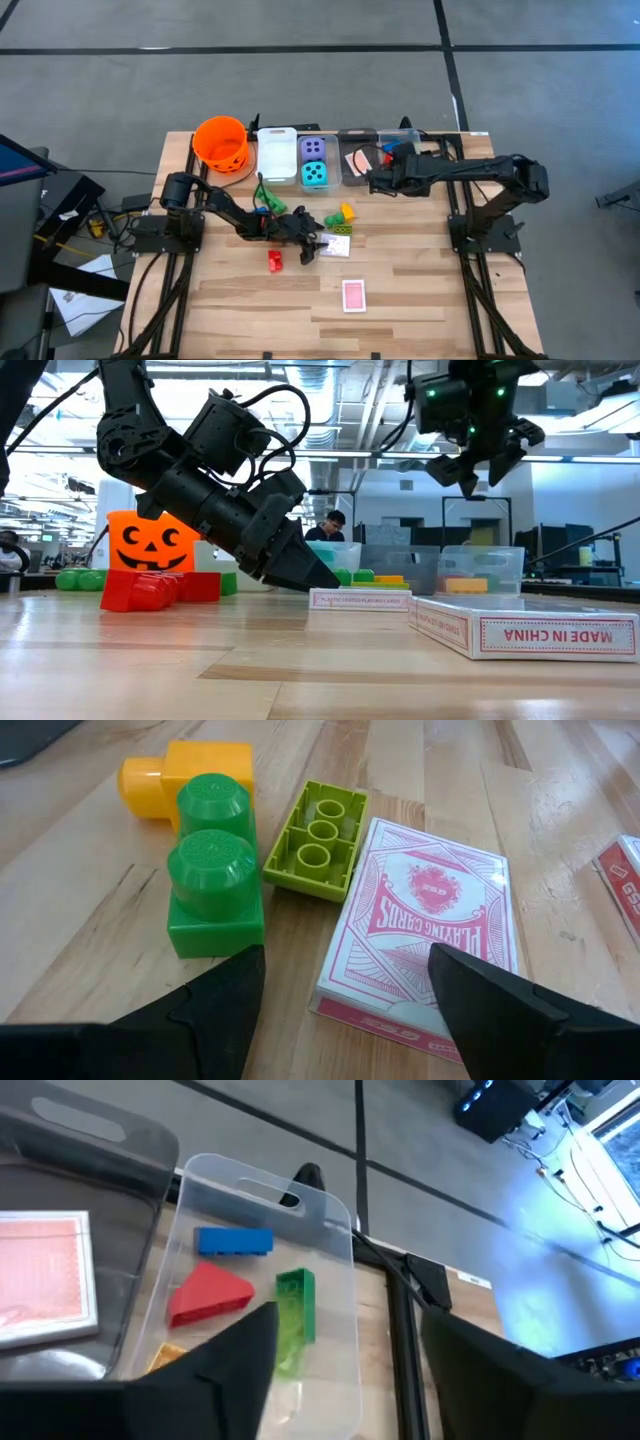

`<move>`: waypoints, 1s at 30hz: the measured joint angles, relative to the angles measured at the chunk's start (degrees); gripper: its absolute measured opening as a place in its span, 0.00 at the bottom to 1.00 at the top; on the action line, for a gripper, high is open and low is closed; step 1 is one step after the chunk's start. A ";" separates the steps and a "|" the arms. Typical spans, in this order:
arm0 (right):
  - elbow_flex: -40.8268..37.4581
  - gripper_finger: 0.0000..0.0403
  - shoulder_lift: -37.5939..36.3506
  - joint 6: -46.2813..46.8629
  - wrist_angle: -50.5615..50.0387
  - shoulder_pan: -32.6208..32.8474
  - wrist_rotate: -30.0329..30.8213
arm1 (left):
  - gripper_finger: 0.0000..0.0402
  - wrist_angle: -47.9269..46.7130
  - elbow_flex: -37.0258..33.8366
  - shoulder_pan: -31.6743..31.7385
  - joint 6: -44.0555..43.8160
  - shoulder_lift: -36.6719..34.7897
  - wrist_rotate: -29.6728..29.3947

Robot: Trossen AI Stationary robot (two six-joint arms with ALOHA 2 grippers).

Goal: Pick & Place Toys
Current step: Put the pink deck of cards into the black bin

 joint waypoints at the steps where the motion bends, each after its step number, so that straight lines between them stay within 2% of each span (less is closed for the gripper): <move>1: 0.00 0.63 0.02 -0.89 0.63 -0.21 0.00 | 0.68 0.00 0.00 -0.01 0.00 0.00 -0.01; 6: 0.00 0.75 0.02 -3.45 2.79 -0.25 0.03 | 0.68 0.02 0.00 0.01 0.00 0.00 -0.01; 10: 0.00 0.81 0.01 -7.19 6.06 4.75 1.05 | 0.68 0.02 0.00 0.00 0.00 0.00 0.00; 15: 0.00 0.86 0.00 -8.61 8.07 17.97 7.87 | 0.68 0.34 -0.08 0.07 -4.00 0.04 1.87; 22: 0.02 0.92 0.02 -1.89 8.38 38.95 7.52 | 0.68 4.95 -0.19 -0.03 -8.28 0.11 10.58; 26: 0.01 0.93 0.02 4.39 9.63 47.99 7.68 | 0.68 5.08 -0.17 -0.01 -8.37 0.00 11.75; 30: -1.86 0.93 0.02 2.70 16.55 54.21 11.01 | 0.68 5.40 -0.13 -0.05 -8.46 -0.13 12.29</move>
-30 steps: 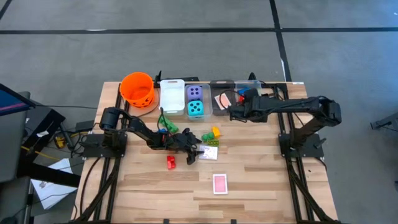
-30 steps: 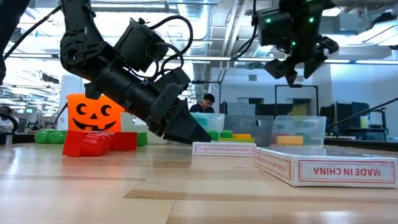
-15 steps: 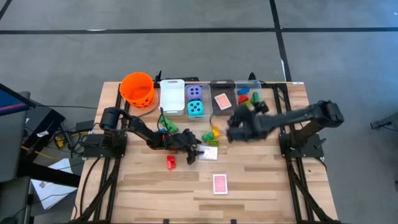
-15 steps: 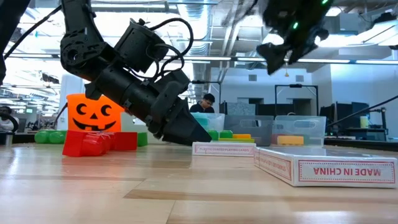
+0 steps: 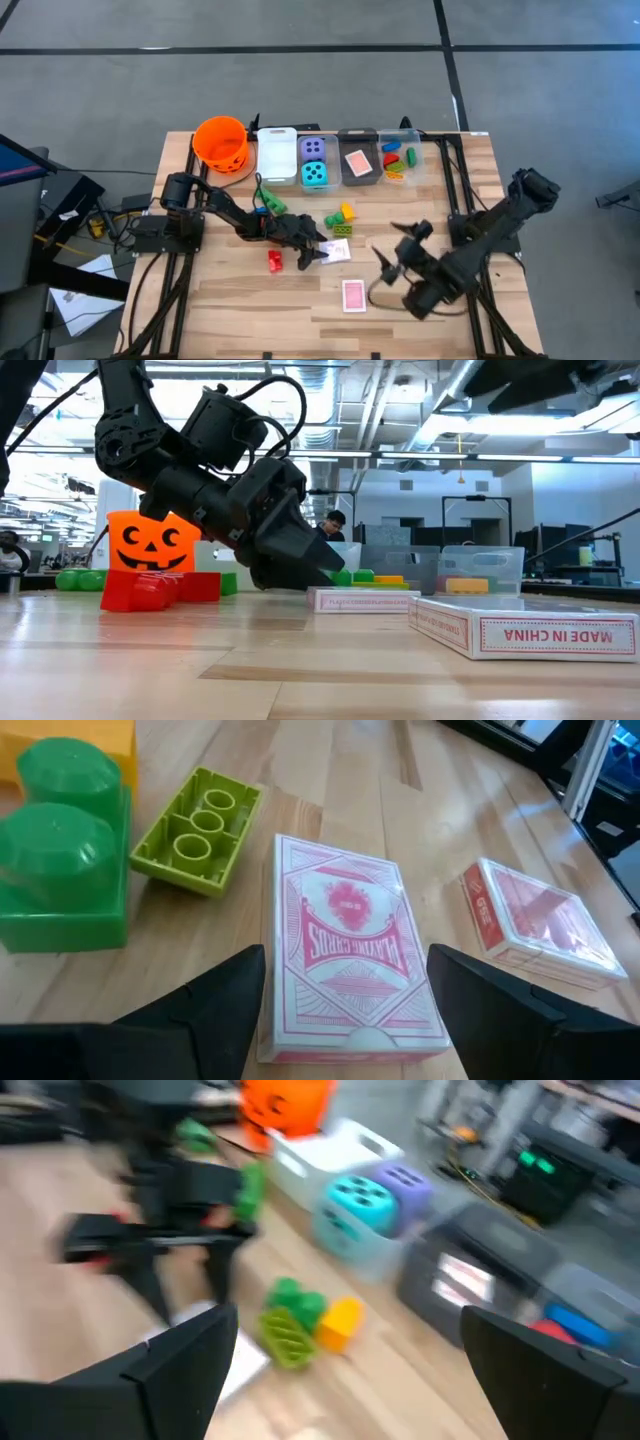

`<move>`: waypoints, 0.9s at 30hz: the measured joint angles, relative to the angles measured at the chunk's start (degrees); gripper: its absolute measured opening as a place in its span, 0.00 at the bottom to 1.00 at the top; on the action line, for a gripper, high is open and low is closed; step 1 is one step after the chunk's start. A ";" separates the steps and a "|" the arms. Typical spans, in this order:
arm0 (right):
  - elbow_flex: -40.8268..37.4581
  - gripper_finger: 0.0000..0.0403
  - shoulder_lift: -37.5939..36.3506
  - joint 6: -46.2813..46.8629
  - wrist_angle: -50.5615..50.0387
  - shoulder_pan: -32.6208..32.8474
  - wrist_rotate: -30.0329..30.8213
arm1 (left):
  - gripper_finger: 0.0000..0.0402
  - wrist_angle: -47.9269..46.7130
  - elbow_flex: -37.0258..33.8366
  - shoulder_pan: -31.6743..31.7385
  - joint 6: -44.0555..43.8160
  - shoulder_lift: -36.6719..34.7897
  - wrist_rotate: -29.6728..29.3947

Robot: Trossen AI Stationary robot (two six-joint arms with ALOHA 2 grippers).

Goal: Pick & Place Toys
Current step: Put the pink deck of cards into the black bin

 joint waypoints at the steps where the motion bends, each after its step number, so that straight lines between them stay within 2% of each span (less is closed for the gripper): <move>1: -0.92 0.93 0.00 -1.42 3.06 1.07 0.98 | 0.68 0.17 0.00 -0.16 0.02 0.00 0.00; 6: -6.33 0.93 0.04 -6.79 16.59 3.25 1.46 | 0.68 0.59 0.04 -1.64 4.95 -0.07 -2.16; 9: -10.06 0.93 0.10 -10.25 24.16 3.18 -0.14 | 0.68 0.51 0.32 -4.14 12.57 -0.07 -9.27; 14: -15.24 0.93 0.07 -12.72 34.02 2.91 0.49 | 0.68 -0.93 3.24 -9.75 31.02 -0.18 -19.89; 16: -17.25 0.93 0.07 -12.69 37.10 2.55 0.81 | 0.68 -3.11 4.49 -11.78 34.09 -0.18 -24.21; 20: -21.22 0.93 0.07 -12.70 43.61 1.35 0.96 | 0.69 -8.34 6.16 -14.46 32.02 -0.26 -28.82; 27: -24.87 0.93 0.07 -12.76 50.63 -1.09 1.17 | 0.80 -18.25 7.02 -14.79 17.65 -0.26 -29.33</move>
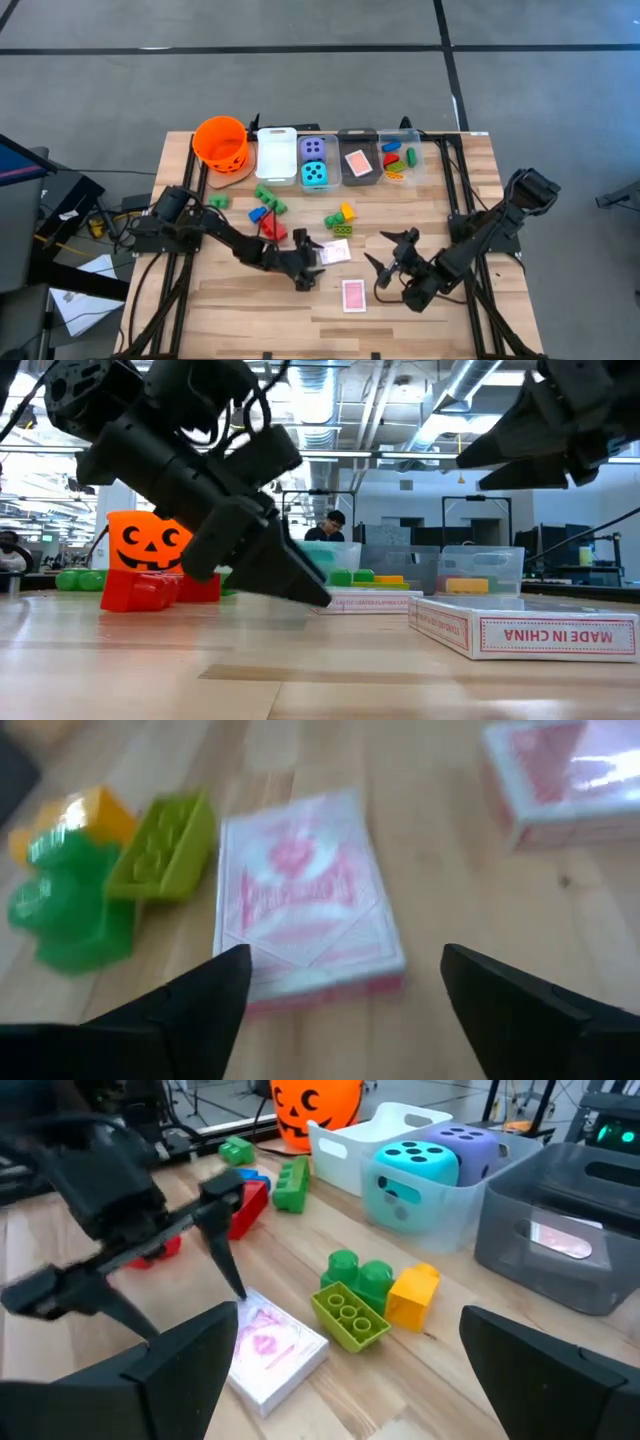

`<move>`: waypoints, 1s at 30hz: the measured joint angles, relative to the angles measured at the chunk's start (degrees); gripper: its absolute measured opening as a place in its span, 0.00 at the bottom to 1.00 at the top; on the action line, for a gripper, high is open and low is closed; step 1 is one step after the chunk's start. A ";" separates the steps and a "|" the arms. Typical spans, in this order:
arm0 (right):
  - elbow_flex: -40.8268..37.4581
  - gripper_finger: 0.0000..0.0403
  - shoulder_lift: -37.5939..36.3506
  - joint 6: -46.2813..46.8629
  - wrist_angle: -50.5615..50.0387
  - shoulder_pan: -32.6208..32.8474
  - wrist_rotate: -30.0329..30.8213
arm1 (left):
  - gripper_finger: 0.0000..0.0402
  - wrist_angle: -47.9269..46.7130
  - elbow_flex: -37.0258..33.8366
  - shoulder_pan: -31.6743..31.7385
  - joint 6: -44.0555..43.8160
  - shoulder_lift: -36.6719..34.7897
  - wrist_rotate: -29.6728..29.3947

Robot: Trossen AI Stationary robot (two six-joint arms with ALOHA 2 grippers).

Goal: Pick & Place Toys
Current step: Put the pink deck of cards into the black bin

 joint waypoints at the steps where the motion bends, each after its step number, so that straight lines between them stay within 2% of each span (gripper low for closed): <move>1: 0.00 0.93 -0.02 0.00 0.26 -0.17 -0.01 | 0.82 -0.70 0.02 0.22 -1.48 0.00 -0.16; 5: -0.07 0.93 -0.02 -0.03 0.64 -0.38 -0.03 | 0.90 -1.98 0.13 1.57 -5.15 -0.22 -0.34; 12: -0.07 0.93 -0.02 -0.04 0.54 -0.29 -0.19 | 0.98 -3.98 -0.11 2.79 -5.74 -2.36 0.28; 17: -0.07 0.93 -0.02 -0.77 0.73 -0.70 -0.23 | 0.98 -5.02 0.00 2.76 -2.36 -7.95 0.21; 22: -0.07 0.93 -0.02 -0.93 0.95 -0.73 -0.43 | 0.97 -11.20 -0.04 2.90 -1.17 -12.07 0.05; 30: -0.07 0.93 -0.02 -0.94 1.24 -0.75 -0.43 | 0.99 -16.50 -0.15 3.31 0.32 -12.33 0.07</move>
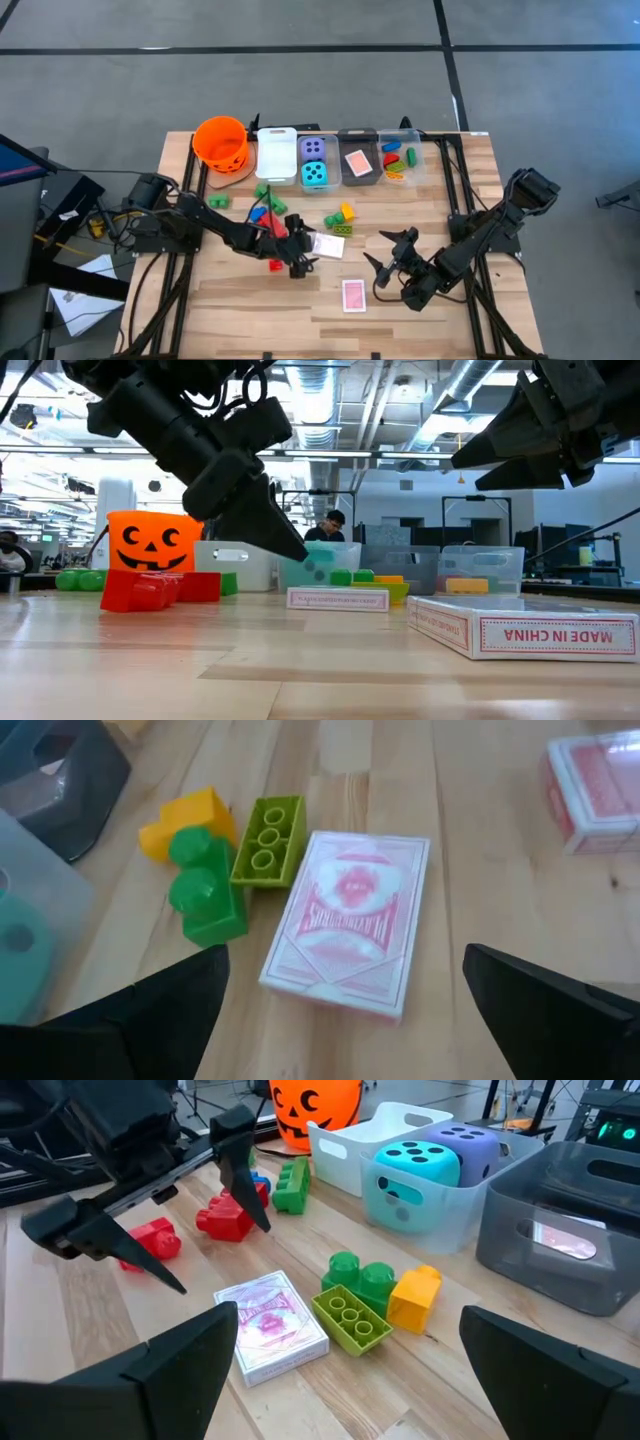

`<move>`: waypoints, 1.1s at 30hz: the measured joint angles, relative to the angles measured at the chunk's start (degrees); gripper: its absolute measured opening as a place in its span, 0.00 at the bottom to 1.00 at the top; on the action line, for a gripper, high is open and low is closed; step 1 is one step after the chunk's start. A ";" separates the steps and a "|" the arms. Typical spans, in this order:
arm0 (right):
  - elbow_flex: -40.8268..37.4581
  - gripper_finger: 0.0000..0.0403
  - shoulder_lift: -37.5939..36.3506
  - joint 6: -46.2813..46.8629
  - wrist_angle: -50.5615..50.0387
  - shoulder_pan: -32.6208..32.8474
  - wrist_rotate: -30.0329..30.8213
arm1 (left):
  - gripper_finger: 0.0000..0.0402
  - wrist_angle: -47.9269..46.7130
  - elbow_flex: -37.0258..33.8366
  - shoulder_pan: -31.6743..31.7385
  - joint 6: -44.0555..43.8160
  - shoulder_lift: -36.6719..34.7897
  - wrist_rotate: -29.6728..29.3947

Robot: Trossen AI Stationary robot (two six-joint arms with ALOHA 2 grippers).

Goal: Pick & Place Toys
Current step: Put the pink deck of cards into the black bin

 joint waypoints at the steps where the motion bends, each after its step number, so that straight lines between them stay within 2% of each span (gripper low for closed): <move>1: 0.00 0.93 0.00 0.00 0.03 0.00 0.00 | 0.99 -0.03 0.00 0.16 0.10 0.01 0.03; 7: 0.00 0.93 0.00 0.00 0.11 0.00 0.00 | 0.99 -0.29 0.00 2.83 0.18 0.02 1.05; 12: 0.00 0.93 0.00 0.00 0.11 -0.02 -0.01 | 0.99 -0.71 0.00 5.01 0.15 0.07 4.94; 19: 0.00 0.93 0.00 0.00 0.11 -0.02 -0.02 | 0.99 -0.68 0.00 5.51 3.03 0.09 8.98; 23: 0.00 0.93 0.00 0.00 0.11 -0.39 -0.02 | 0.99 -0.61 0.00 5.51 3.17 0.18 9.42; 33: 0.00 0.93 0.00 -0.61 0.95 -1.64 -1.66 | 0.99 4.57 0.03 5.46 5.11 7.21 12.09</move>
